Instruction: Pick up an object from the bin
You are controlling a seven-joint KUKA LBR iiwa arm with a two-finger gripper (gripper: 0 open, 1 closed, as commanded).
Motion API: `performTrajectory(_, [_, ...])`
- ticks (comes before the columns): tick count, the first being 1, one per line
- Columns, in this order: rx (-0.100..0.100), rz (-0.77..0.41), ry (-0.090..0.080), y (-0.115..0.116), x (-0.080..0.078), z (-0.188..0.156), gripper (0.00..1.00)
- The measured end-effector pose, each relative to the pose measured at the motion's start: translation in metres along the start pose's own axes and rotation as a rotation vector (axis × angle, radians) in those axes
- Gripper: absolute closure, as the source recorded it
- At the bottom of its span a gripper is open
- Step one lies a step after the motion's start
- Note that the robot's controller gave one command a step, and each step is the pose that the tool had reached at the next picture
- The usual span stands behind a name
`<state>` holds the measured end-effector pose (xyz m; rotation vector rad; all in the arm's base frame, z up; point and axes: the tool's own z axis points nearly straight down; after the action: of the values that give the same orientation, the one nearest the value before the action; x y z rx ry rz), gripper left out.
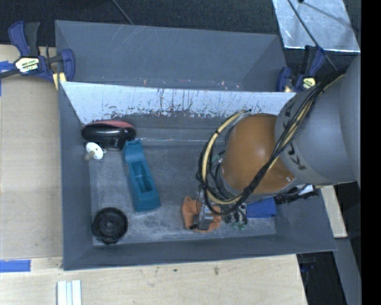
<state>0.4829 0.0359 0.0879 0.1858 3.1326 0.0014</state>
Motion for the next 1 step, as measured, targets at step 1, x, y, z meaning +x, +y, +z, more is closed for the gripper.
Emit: performTrajectory(1, [0.0,0.0,-0.001,-0.0001,-0.0001,-0.0043,1.0])
